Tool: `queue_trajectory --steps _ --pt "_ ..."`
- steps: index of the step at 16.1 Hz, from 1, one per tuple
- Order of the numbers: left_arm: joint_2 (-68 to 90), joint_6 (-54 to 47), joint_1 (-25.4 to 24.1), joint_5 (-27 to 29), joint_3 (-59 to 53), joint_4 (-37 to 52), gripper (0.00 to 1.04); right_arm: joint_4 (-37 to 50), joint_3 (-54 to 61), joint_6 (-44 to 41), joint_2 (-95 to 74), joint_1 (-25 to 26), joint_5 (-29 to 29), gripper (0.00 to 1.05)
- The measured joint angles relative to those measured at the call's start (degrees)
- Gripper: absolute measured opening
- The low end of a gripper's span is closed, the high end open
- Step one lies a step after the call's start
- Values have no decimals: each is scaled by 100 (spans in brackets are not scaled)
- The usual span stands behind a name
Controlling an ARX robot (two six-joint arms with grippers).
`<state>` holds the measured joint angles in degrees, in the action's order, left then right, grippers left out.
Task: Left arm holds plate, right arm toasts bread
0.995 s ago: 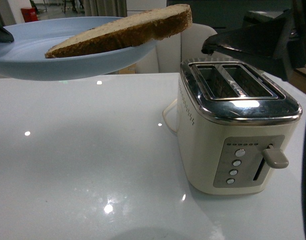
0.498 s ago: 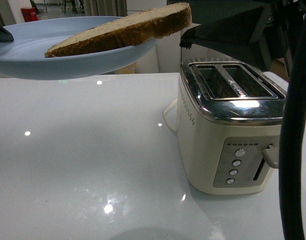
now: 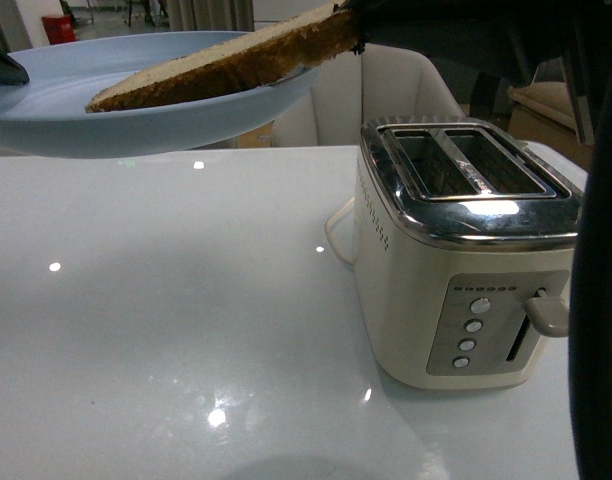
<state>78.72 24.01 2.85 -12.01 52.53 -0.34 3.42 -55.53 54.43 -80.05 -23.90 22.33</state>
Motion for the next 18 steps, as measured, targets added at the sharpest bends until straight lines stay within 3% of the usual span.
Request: queue_trajectory --steps 1,4,5,6,8,18 --pt "0 0 0 0 0 0 3 -57 -2 -48 129 42 -157 2" --pt "0 0 0 0 0 11 3 -205 -11 -1325 785 391 -1987 2" --pt "0 0 0 -2 0 11 3 -122 -11 -2500 1147 723 -2806 2" --pt "0 0 7 -2 0 9 3 -160 105 -3685 1198 1060 -2828 2" --pt "0 0 4 0 0 11 3 -162 214 -4026 1091 1088 -2754 2" --pt "0 0 7 0 0 9 3 -11 216 -4356 201 737 -2616 2"
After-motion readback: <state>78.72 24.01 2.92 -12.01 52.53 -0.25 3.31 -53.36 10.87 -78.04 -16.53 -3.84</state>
